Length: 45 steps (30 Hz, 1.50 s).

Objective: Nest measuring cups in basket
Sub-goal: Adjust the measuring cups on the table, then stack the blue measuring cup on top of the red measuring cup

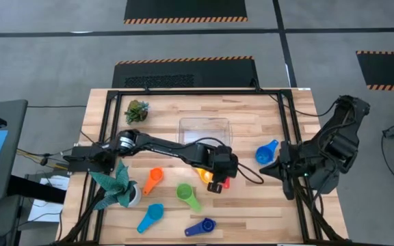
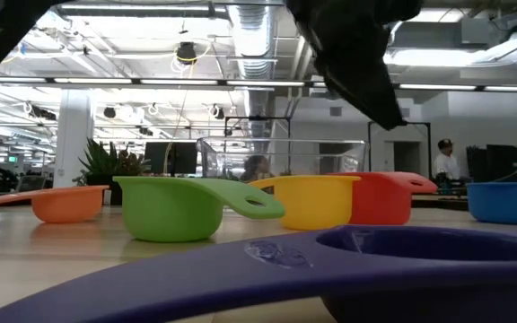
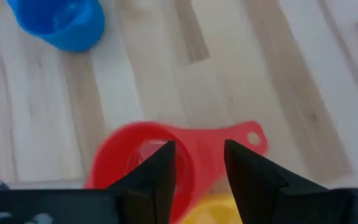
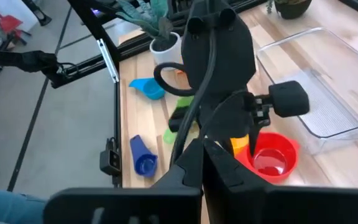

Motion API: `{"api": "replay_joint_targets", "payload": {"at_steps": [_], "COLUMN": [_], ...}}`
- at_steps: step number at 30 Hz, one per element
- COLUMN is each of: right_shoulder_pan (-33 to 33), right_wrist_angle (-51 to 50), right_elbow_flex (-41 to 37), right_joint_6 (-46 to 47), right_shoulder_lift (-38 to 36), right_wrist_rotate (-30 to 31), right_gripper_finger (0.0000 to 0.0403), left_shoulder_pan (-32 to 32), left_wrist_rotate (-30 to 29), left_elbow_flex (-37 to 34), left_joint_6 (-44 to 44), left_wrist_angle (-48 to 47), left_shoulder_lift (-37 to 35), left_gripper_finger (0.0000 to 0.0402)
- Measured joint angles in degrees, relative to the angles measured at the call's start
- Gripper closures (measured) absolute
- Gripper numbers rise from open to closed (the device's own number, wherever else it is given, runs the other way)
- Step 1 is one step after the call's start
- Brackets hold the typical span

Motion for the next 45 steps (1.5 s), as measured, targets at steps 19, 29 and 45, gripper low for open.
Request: {"api": "replay_joint_targets", "payload": {"at_steps": [19,29,45], "right_shoulder_pan": [0.66,0.66,11.02], "right_wrist_angle": [-0.31,-0.23,-33.01], "right_elbow_flex": [0.00,0.00,-4.93], "right_joint_6": [-0.07,-0.13,51.99], "right_shoulder_lift": [1.21,1.21,4.96], "right_wrist_rotate": [-0.13,-0.13,-3.44], "right_gripper_finger": [0.0379,0.0383,0.0390], "left_shoulder_pan": [-0.04,-0.33,-1.18], "left_wrist_rotate": [-1.72,-1.79,-6.50], "left_elbow_flex": [1.35,6.73,13.50], "left_joint_6": [-4.78,-8.11,-8.07], "left_wrist_angle": [-9.48,-9.95,-27.29], "left_shoulder_lift": [2.33,2.25,-6.51], "left_gripper_finger": [0.0273,0.0273,0.0301]}}
